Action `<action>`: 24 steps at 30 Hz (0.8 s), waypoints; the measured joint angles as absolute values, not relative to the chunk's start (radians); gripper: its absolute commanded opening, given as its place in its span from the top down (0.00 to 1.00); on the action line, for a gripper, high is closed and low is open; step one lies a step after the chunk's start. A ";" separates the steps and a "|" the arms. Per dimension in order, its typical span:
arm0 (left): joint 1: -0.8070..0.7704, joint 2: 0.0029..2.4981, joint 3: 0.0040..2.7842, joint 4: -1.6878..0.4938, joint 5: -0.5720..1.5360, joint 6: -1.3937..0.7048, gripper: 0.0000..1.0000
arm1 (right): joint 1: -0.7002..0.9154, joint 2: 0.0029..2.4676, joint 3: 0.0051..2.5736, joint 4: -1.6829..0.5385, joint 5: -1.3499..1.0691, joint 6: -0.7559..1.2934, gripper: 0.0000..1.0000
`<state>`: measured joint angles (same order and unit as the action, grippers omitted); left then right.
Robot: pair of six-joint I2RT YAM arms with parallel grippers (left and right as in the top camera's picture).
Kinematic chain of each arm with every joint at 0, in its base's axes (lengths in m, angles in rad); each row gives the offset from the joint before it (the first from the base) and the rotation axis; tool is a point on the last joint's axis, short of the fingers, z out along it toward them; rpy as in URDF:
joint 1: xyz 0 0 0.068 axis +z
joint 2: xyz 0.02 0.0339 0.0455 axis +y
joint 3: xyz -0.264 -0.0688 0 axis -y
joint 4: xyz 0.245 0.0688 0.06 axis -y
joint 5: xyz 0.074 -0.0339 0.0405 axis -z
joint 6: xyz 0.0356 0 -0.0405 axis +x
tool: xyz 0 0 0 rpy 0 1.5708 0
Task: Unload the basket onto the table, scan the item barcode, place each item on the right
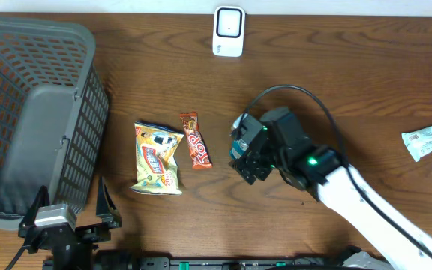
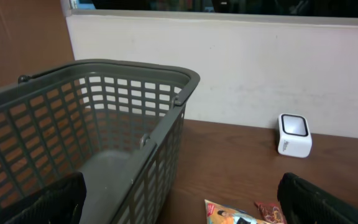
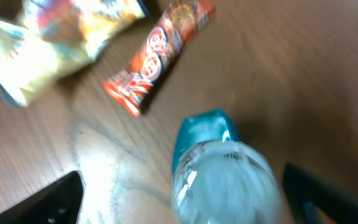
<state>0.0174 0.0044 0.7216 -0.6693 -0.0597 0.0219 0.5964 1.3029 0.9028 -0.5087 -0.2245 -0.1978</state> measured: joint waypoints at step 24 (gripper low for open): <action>0.017 0.005 0.722 -0.670 -0.059 0.022 0.02 | 0.592 1.114 0.645 -0.168 -0.165 -0.079 0.01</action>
